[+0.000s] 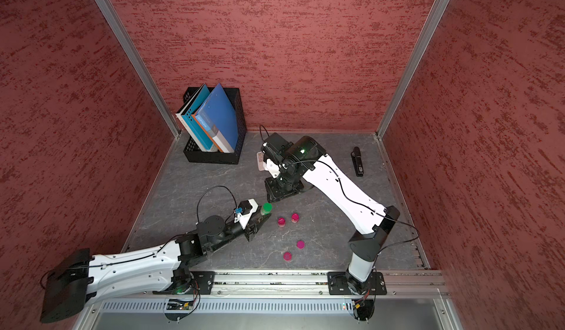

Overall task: Close the paint jar lid
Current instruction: Close the lid on the paint jar, then screw the lid onto the paint jar.

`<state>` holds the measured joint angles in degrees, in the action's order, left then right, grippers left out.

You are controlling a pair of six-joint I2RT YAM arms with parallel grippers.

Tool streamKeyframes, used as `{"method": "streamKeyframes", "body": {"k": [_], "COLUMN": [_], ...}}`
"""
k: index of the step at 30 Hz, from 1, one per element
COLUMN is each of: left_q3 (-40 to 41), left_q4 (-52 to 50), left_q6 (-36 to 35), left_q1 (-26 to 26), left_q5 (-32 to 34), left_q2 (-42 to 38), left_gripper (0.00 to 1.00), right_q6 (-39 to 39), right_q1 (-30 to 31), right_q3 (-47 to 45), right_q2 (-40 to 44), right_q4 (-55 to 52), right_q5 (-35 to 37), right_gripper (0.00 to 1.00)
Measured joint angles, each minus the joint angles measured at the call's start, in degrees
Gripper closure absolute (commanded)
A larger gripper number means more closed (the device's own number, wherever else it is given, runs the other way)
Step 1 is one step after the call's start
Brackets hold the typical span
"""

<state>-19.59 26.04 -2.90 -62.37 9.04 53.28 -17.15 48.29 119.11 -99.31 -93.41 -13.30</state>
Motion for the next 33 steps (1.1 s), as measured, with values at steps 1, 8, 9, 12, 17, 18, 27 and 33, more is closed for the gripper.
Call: {"method": "streamKeyframes", "body": {"k": [1,8,9,12,17,18,27,33], "left_q3": [0.0,0.0,0.0,0.0,0.0,0.0,0.0,0.0], "left_q4": [-0.2,-1.2,-1.2,-1.2,-1.2,-1.2,-1.5,-1.7], "left_q6": [0.1,0.6,0.6,0.6,0.6,0.6,0.6,0.6], "left_q1": [0.0,0.0,0.0,0.0,0.0,0.0,0.0,-0.1], "left_q5": [0.0,0.0,0.0,-0.1,-0.2,-0.2,-0.4,-0.4], "left_q2": [-0.1,0.0,0.0,0.0,0.0,0.0,-0.1,-0.2], "left_gripper": [0.77,0.77,0.77,0.77,0.77,0.77,0.77,0.77], "right_q6": [0.6,3.1,3.3,4.0,4.6,4.7,5.6,5.6], "right_q1": [0.2,1.9,2.0,2.3,2.7,2.7,2.7,2.7], "right_q3": [-0.1,-1.6,-2.0,-2.9,-4.0,-4.0,-4.0,-4.0], "right_q2": [0.0,0.0,0.0,0.0,-0.8,-1.1,-4.0,-4.2], "right_q4": [-0.1,-0.1,0.0,0.2,0.8,1.1,2.5,2.6], "right_q5": [-0.2,-2.3,-2.8,-3.8,-4.9,-5.0,-5.1,-4.9], "right_gripper": [0.56,0.51,0.50,0.50,0.52,0.53,0.56,0.60]}}
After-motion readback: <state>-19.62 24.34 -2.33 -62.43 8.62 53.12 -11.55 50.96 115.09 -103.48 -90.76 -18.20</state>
